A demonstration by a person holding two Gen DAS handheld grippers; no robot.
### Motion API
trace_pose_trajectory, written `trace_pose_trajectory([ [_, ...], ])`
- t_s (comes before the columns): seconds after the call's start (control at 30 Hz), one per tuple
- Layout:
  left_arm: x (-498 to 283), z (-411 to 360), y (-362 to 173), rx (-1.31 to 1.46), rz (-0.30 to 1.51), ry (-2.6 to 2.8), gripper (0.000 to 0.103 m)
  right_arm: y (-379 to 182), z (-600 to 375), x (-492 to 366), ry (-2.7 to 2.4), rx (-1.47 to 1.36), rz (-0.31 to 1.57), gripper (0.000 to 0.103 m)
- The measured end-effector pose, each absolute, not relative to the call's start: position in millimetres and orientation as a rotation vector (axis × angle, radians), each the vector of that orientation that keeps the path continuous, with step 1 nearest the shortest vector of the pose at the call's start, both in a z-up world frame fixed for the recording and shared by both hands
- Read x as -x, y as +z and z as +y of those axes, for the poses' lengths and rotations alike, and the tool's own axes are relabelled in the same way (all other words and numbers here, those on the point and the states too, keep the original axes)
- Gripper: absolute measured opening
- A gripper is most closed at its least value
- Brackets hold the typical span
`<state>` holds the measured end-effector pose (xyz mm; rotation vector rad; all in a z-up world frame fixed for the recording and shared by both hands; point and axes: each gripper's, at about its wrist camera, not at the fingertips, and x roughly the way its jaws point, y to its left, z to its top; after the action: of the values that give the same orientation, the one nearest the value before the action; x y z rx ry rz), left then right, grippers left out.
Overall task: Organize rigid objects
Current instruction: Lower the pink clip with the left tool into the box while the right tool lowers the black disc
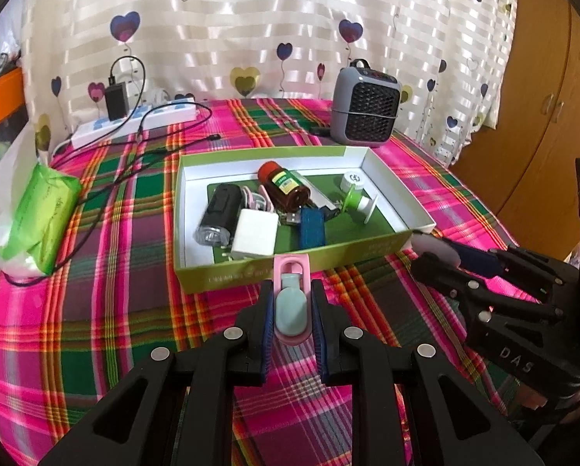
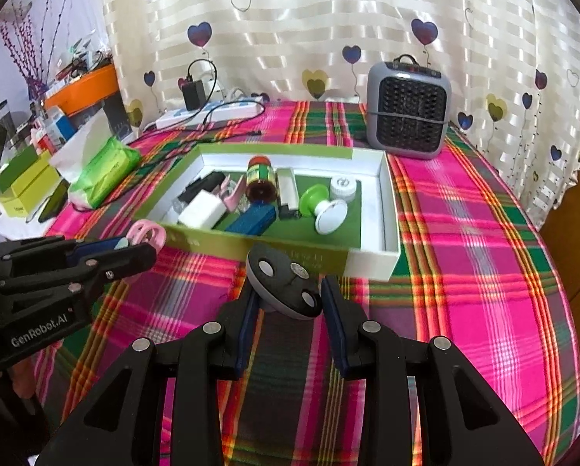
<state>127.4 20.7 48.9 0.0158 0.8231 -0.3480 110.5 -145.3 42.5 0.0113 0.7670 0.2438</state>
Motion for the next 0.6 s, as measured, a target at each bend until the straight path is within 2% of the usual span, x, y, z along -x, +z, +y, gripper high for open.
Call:
trace_pose_trajectory([
  [0.6, -162.8, 11.8, 47.6, 0.018, 0.829, -0.371, 0.017, 55.8, -144.3, -173.8, 0.266, 0.006, 0.768, 0.034],
])
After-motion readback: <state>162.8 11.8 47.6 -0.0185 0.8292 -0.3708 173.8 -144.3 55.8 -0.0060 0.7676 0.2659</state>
